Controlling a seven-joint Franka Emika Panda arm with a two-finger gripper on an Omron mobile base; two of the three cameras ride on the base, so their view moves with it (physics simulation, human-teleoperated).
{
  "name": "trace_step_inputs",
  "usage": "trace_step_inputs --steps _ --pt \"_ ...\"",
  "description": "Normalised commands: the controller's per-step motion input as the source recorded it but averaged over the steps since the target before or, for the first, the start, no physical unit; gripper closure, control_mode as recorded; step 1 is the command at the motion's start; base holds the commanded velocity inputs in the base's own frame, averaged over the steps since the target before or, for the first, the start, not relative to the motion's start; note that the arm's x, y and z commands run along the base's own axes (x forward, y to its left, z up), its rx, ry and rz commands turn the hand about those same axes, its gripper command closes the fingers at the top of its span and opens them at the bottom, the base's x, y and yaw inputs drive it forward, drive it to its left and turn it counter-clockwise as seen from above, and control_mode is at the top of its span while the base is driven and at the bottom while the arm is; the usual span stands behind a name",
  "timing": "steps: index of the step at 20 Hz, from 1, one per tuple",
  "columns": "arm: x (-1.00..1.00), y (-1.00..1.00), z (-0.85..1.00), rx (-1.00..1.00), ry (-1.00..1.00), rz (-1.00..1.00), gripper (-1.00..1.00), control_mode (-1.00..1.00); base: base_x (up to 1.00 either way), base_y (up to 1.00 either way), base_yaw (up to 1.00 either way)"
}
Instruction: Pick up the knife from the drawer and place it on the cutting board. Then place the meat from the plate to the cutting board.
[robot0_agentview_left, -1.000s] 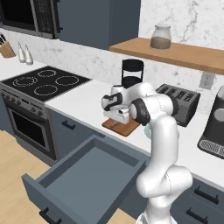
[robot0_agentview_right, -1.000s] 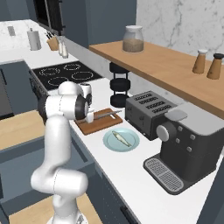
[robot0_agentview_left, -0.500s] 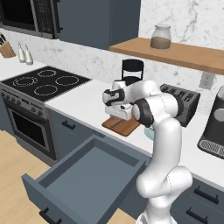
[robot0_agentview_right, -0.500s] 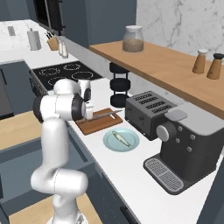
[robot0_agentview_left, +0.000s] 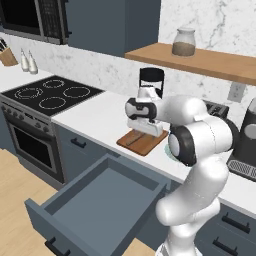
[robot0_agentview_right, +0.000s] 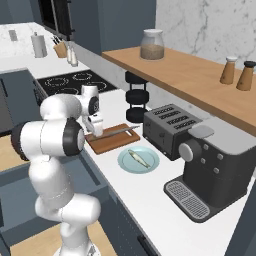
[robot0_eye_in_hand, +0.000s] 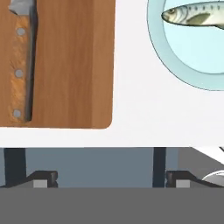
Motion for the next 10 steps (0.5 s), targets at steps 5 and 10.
trace_step_inputs --steps 5,10 --pt "-0.74 -0.33 0.0 -0.05 -0.02 0.24 -1.0 -1.0 0.0 0.0 0.0" --pt "-0.5 -0.48 0.01 -0.07 -0.01 0.29 -1.0 -1.0 0.0 0.0 0.0"
